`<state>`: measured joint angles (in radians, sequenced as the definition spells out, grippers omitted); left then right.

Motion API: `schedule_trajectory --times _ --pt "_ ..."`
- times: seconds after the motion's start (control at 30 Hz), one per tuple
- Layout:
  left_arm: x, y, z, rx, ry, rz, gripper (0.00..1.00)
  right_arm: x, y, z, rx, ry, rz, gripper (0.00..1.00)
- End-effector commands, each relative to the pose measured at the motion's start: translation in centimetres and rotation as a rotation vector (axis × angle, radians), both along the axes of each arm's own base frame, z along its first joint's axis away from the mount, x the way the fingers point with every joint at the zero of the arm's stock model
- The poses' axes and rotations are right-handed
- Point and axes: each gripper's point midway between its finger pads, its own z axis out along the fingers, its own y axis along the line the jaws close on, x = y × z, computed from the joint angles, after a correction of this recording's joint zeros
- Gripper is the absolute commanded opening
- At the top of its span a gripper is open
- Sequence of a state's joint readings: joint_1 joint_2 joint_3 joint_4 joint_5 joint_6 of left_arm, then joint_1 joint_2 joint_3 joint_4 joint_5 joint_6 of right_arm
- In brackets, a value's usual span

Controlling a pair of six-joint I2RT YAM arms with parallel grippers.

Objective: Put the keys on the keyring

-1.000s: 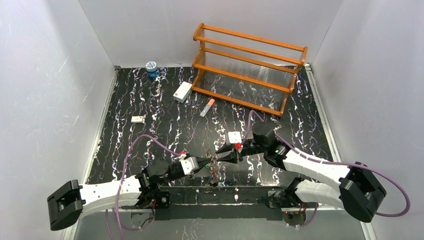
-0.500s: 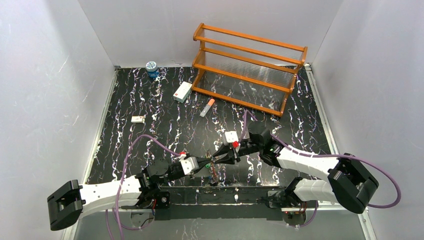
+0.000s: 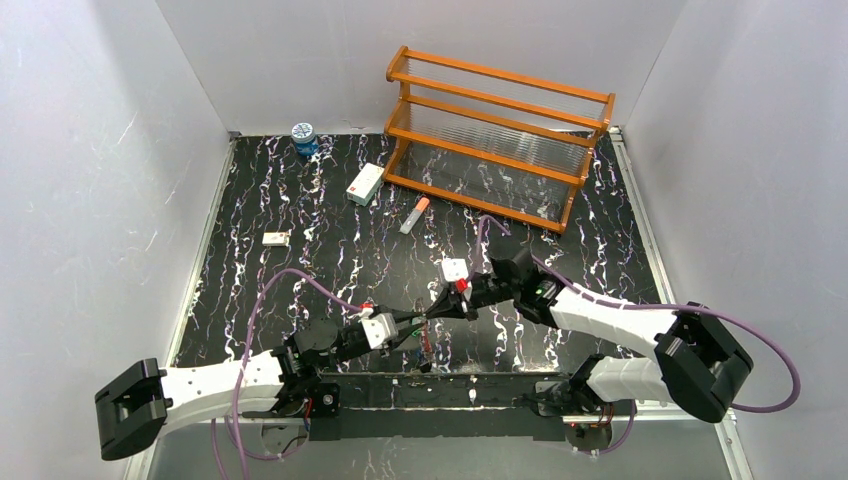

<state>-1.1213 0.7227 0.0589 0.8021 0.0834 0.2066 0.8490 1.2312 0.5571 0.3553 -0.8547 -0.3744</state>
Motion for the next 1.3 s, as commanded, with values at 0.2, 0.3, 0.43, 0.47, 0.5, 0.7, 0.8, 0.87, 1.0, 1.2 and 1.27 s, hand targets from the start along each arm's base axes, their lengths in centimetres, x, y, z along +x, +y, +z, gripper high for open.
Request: schedule_trajectory --times 0.2,0.3,0.43,0.47,0.5,0.7,0.8,0.87,1.0,1.2,1.27 --pt "2.2 0.1 1.1 0.072 -0.040 0.101 0.40 2.1 -1.1 -0.3 -0.257 -0.022 -0.122 0.01" --pt "2.3 0.2 0.8 0.133 -0.052 0.100 0.39 2.1 -1.2 -0.8 -0.352 -0.043 -0.141 0.01" --pt "2.3 0.4 0.4 0.212 -0.062 0.085 0.35 1.8 -1.0 -1.3 -0.458 -0.061 -0.120 0.01" --pt "2.3 0.4 0.3 0.226 -0.066 0.081 0.34 1.7 -0.9 -1.6 -0.478 -0.059 -0.113 0.01" --pt "2.1 0.4 0.2 0.240 -0.070 0.071 0.33 1.6 -0.6 -1.5 -0.486 -0.063 -0.105 0.01" --pt "1.3 0.9 -0.9 0.337 -0.065 0.015 0.33 0.7 1.6 0.0 -0.406 -0.072 -0.048 0.01" --pt "0.8 0.7 -0.9 0.331 -0.059 -0.010 0.33 0.5 2.1 0.0 -0.392 -0.074 -0.030 0.01" --pt "0.9 0.5 -1.0 0.321 -0.053 -0.008 0.32 0.4 2.3 -0.3 -0.399 -0.070 -0.024 0.01" --pt "1.3 0.5 -1.6 0.323 -0.040 0.020 0.27 0.0 2.5 -0.5 -0.407 -0.072 -0.012 0.01" --pt "1.4 0.0 -2.2 0.337 -0.036 0.007 0.23 -0.1 2.6 -0.4 -0.400 -0.086 -0.013 0.01" --pt "1.4 -0.1 -2.4 0.347 -0.032 0.003 0.18 -0.1 2.6 -0.4 -0.396 -0.088 -0.014 0.01"
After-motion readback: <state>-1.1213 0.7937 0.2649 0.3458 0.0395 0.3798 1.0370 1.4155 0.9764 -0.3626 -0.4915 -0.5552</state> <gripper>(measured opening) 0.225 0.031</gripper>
